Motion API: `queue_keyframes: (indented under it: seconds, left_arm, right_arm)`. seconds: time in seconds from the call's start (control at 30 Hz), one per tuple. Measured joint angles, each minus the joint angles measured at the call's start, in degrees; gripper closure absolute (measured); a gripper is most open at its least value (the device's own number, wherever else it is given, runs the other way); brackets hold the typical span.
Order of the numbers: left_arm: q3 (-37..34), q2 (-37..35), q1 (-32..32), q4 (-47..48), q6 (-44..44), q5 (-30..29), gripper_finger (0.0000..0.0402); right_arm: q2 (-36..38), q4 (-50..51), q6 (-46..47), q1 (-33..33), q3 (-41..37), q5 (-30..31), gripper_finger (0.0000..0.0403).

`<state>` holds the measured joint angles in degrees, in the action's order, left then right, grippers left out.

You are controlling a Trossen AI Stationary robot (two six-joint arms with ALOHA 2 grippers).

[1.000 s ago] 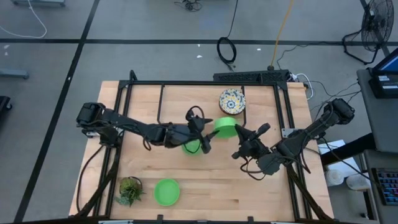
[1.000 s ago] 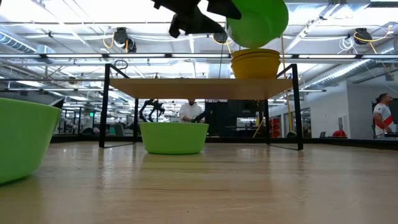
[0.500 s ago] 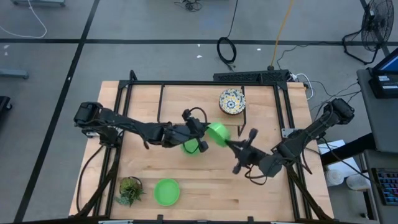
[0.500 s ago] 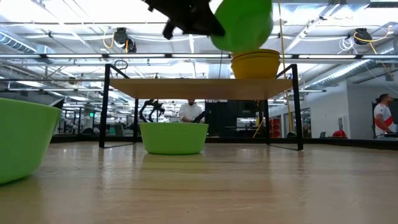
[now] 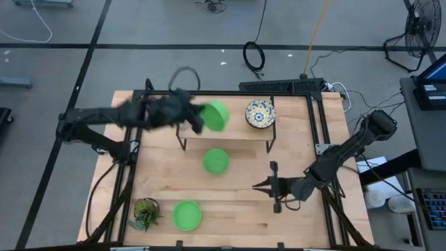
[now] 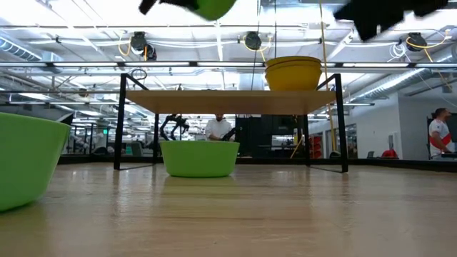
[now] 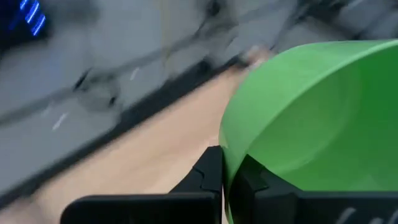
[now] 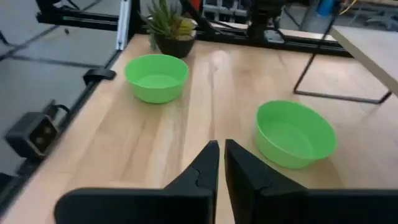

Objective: Pick & Place Mini bowls
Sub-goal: Put the bottom right green bowl on the shelf

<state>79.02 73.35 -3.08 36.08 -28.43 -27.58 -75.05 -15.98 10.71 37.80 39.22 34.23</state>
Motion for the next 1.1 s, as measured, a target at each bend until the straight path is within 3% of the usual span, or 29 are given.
queue_keyframes:
  seconds: [0.13, 0.27, 0.37, 0.73, 1.1]
  left_arm:
    - [9.0, 1.0, -10.6, 15.8, -7.9, 9.2, 0.0398]
    - [9.6, 3.1, -16.4, 21.4, -10.1, 17.8, 0.0399]
    - [9.6, 6.3, -17.2, 24.6, -10.3, 21.8, 0.0399]
    - [9.6, 15.9, -20.2, 33.0, -9.6, 30.7, 0.0399]
    - [9.6, 16.6, -26.6, 37.2, -14.2, 31.4, 0.0399]
  right_arm:
    - [0.0, -14.1, -4.6, -0.1, -8.1, -1.7, 0.0392]
    - [1.1, -20.0, -13.1, -0.3, -11.2, -6.4, 0.0390]
    - [2.9, -20.1, -16.1, 0.1, -11.1, -7.5, 0.0393]
    - [6.5, -10.2, -12.3, 4.1, -11.1, -7.5, 0.0400]
    - [6.5, -9.4, -11.8, 5.1, -11.1, -9.9, 0.0402]
